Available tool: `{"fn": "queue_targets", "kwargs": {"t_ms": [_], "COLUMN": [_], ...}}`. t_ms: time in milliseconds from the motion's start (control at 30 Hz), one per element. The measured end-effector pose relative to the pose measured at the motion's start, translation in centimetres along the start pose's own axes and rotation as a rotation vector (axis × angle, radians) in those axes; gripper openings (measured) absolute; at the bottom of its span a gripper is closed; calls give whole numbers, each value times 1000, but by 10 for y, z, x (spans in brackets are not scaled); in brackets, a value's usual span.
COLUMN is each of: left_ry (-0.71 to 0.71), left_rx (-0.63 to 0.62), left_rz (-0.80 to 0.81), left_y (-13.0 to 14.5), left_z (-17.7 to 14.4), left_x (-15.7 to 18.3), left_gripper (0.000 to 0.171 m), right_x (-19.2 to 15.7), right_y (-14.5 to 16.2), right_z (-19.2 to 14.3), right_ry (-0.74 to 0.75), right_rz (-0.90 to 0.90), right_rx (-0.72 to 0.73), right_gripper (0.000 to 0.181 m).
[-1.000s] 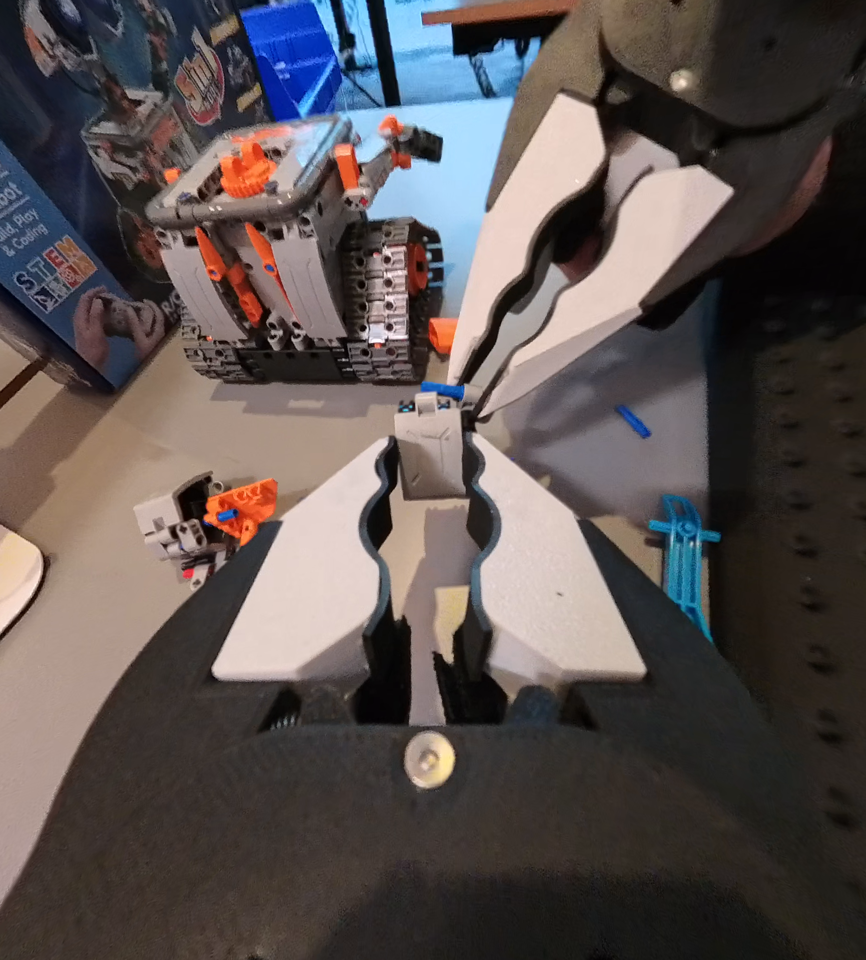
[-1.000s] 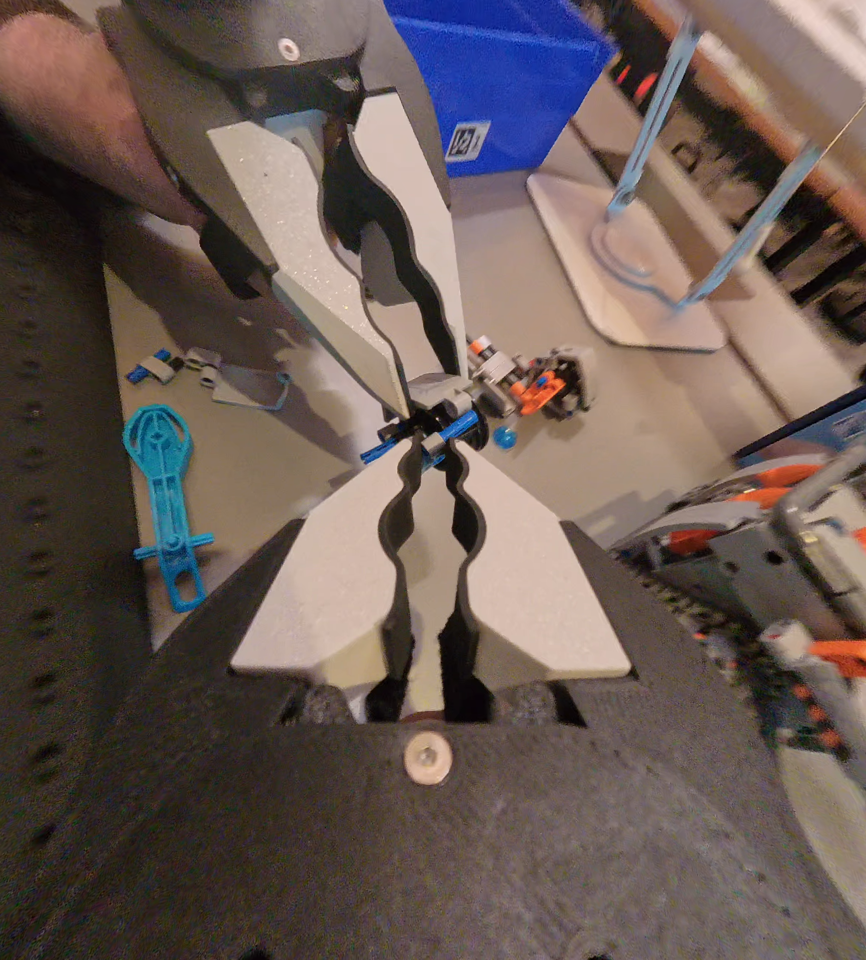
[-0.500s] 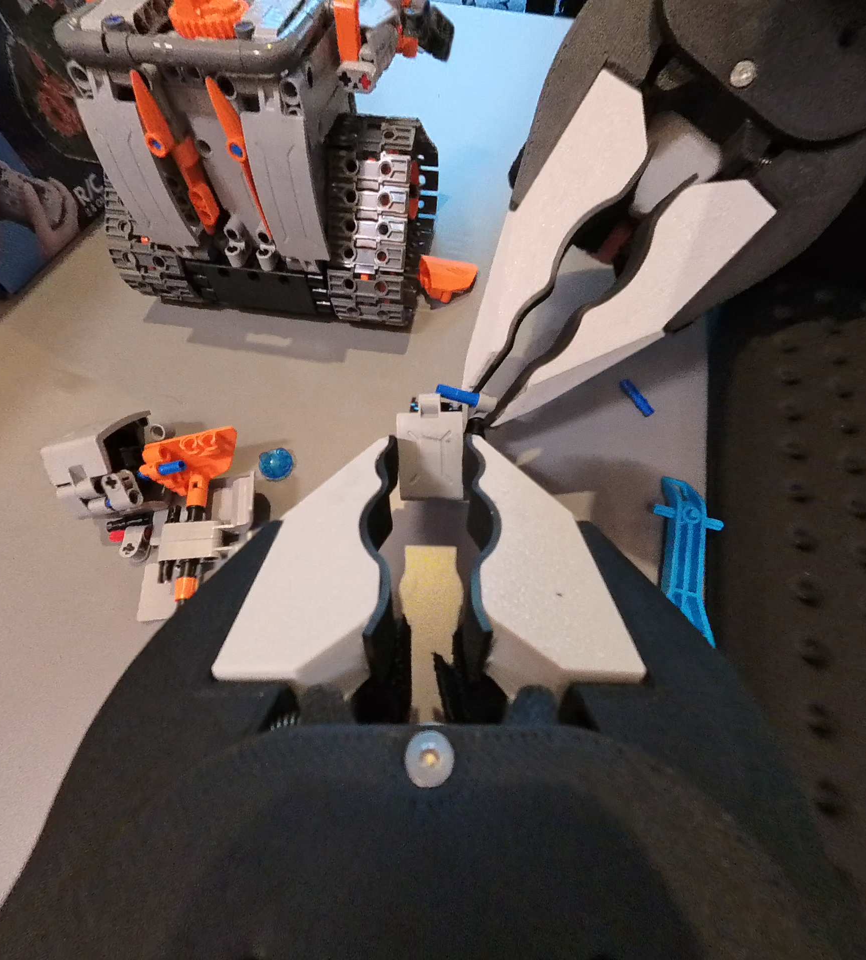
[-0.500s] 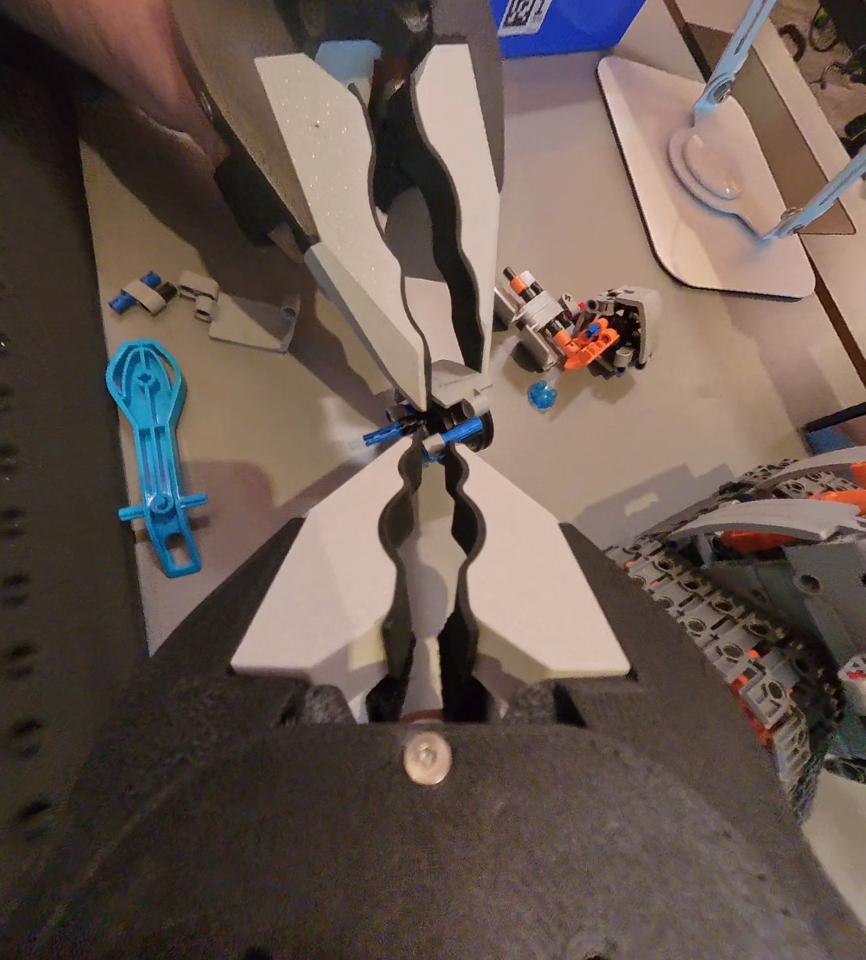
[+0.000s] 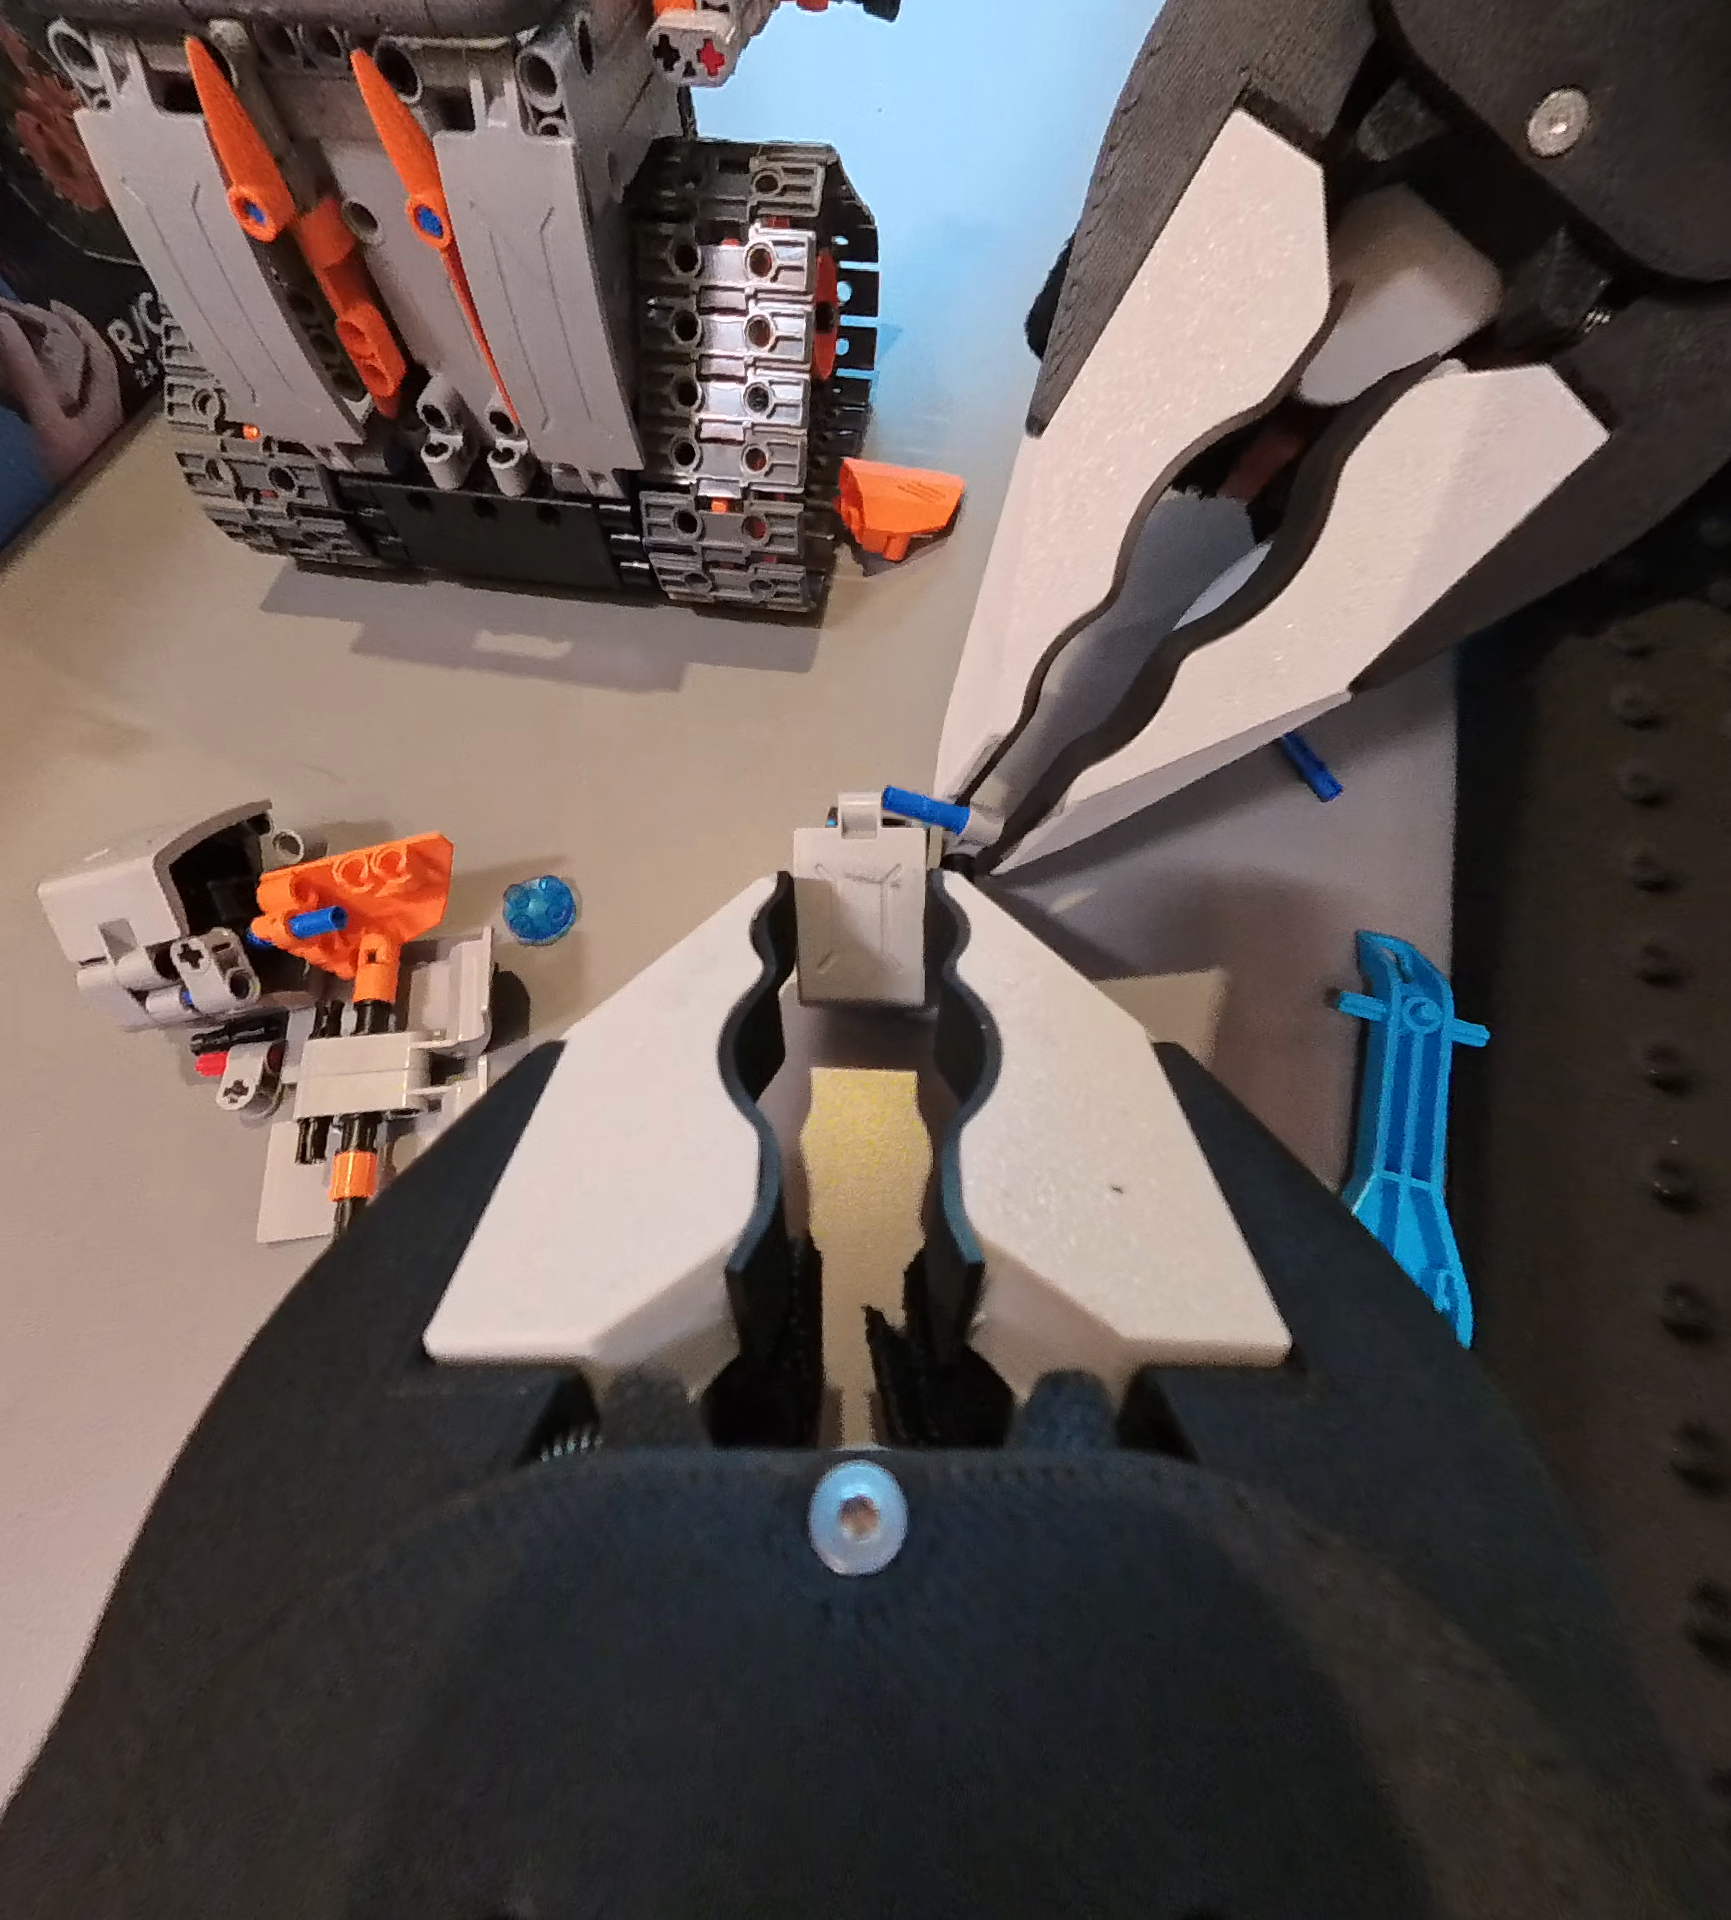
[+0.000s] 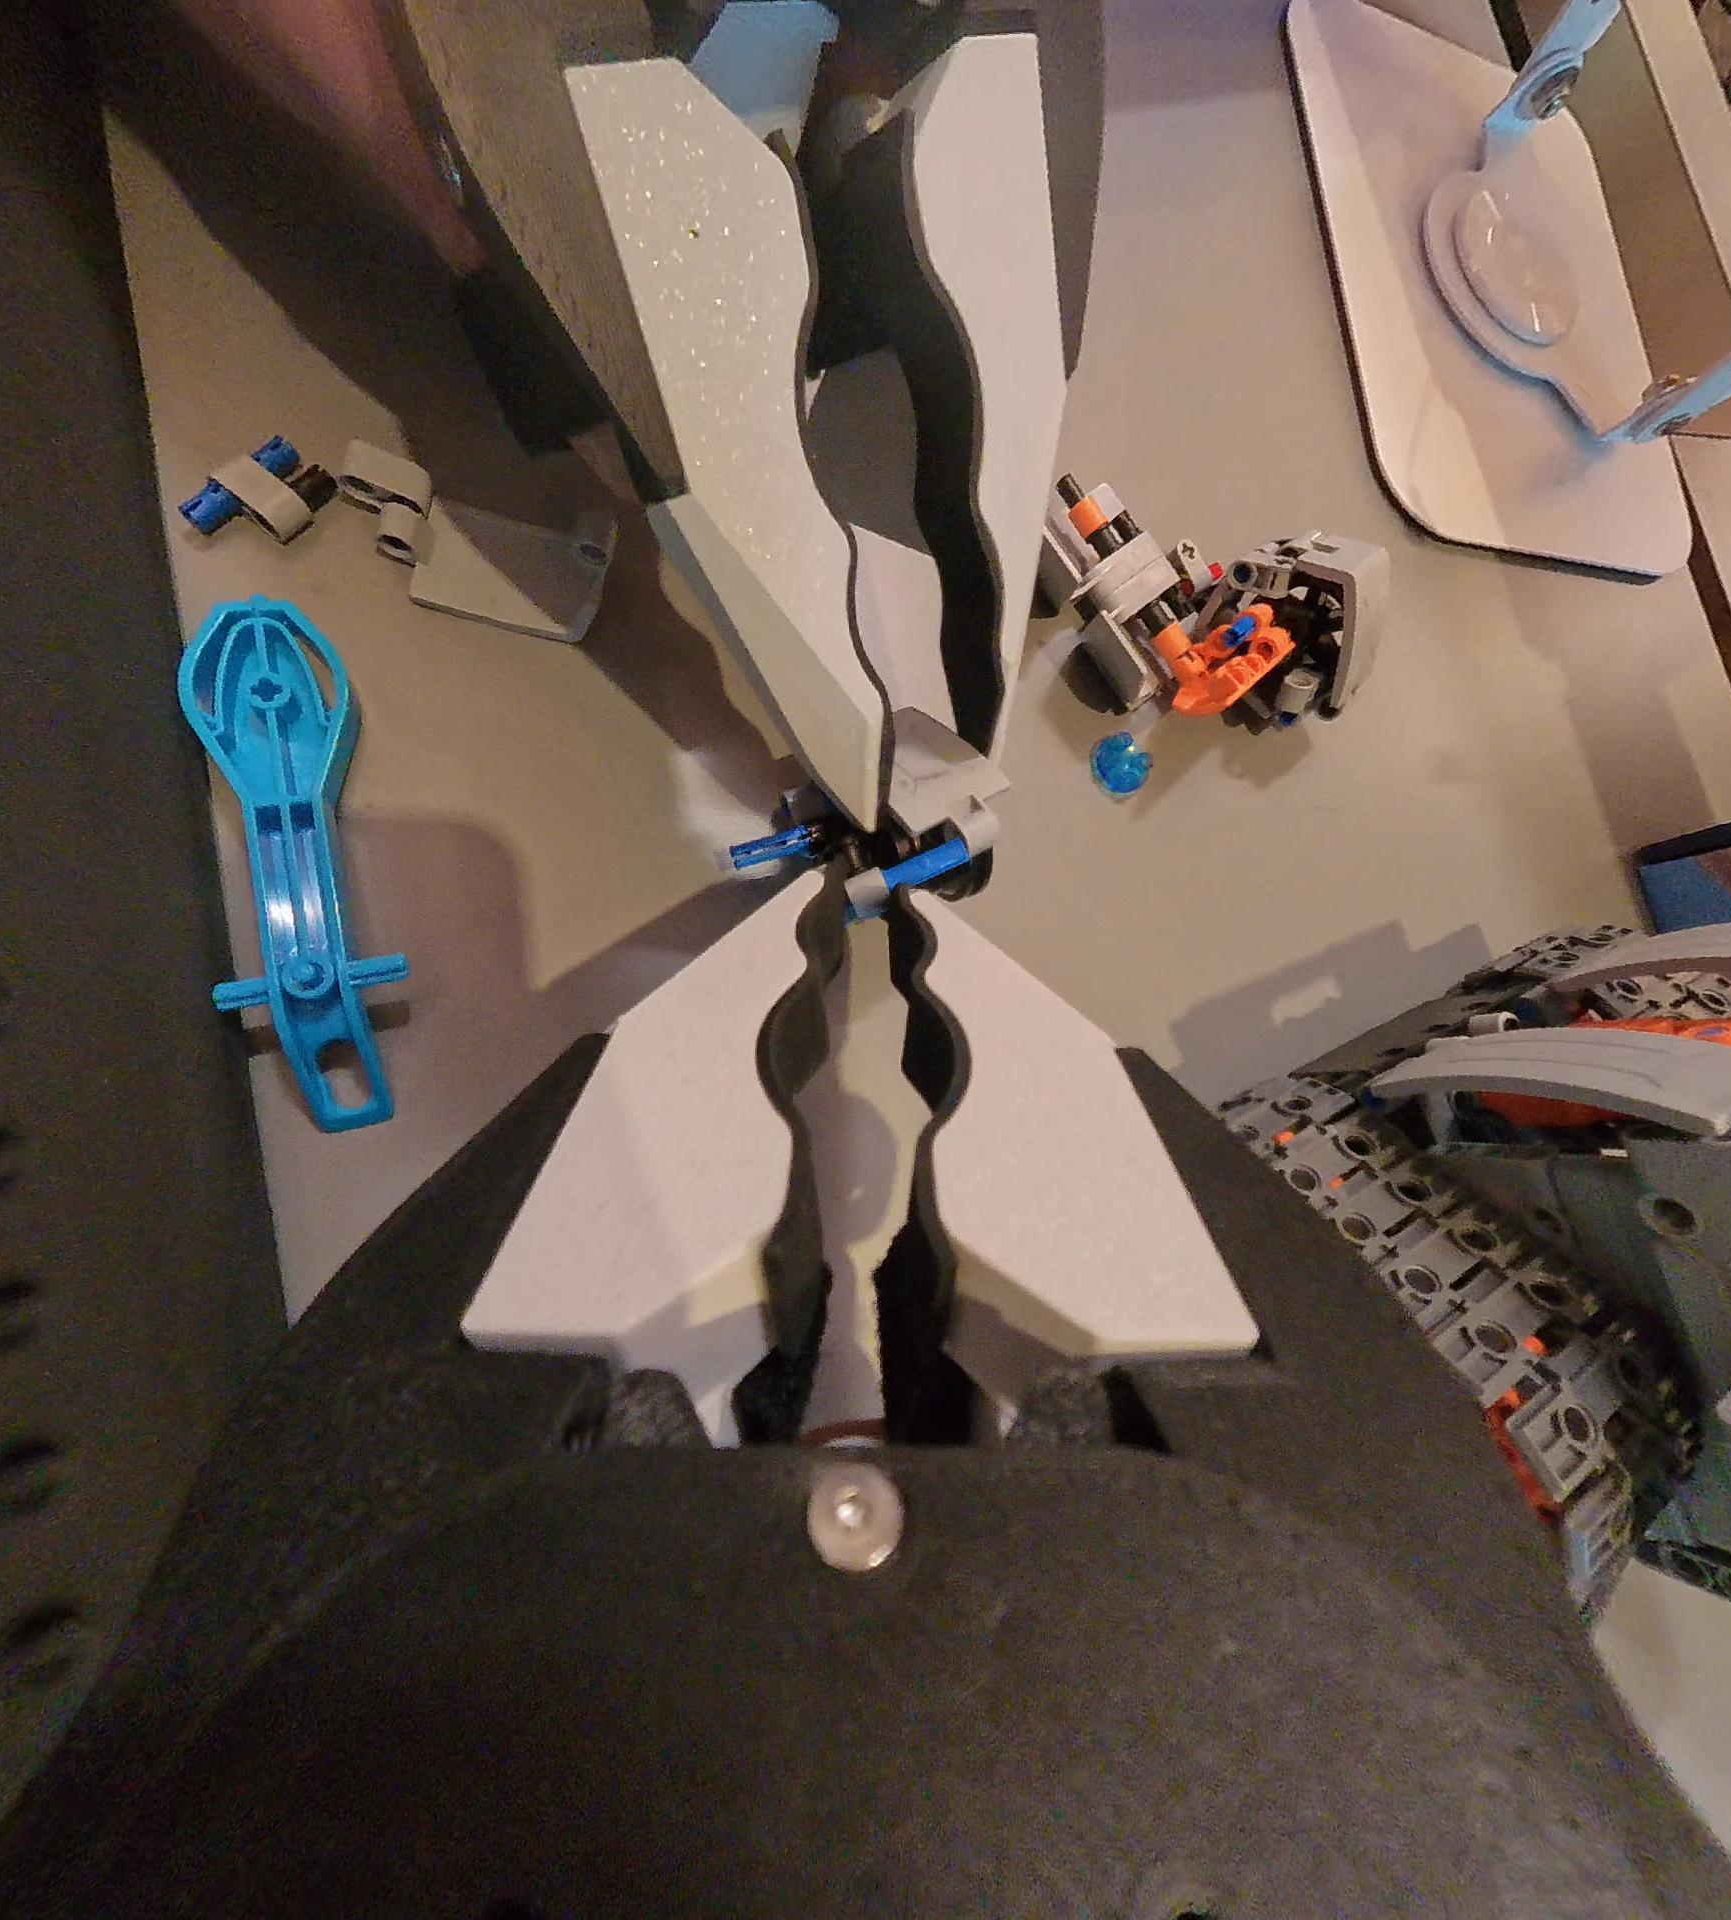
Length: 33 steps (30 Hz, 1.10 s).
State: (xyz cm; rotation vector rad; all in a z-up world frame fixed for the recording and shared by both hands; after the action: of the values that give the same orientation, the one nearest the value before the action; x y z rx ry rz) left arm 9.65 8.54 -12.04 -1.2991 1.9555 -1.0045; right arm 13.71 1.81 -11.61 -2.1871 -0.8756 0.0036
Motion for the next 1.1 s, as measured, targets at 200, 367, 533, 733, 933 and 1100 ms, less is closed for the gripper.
{"fn": "queue_targets", "kwargs": {"t_ms": [200,367,533,733,933,1100], "left_ry": [-26,-42,-36,-51,-35,41], "left_rx": [-3,1,2,41,92,161], "left_rz": [43,81,83,92,22,-96], "left_y": [-1,-1,-1,-5,-10,-14], "left_z": [0,0,1,-4,-11,-15], "left_x": [1,4,4,-1,-9,-15], "left_gripper": [21,21,21,22,22,22], "right_x": [0,1,2,-20,2,14], "right_y": [1,3,3,1,1,1], "right_z": [2,3,5,21,-1,4], "right_ry": [-20,-81,-156,-310,-212,-85], "right_rz": [24,74,70,48,163,236], "right_rx": [-15,-8,-38,-51,61,95], "right_gripper": [5,4,5,0,0,29]}}
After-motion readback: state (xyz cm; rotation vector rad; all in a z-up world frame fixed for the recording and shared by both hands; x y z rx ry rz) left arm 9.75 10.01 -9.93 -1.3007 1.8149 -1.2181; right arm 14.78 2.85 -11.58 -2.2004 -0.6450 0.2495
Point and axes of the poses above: each gripper's, where its closed fingertips meet, z out along the fingers, y out of its underside, x = y × z across the jaws, the point moved 5 cm from there along -z, back along the fingers, and after that the axes turned 5 degrees about -y, right-handed, at the moved point
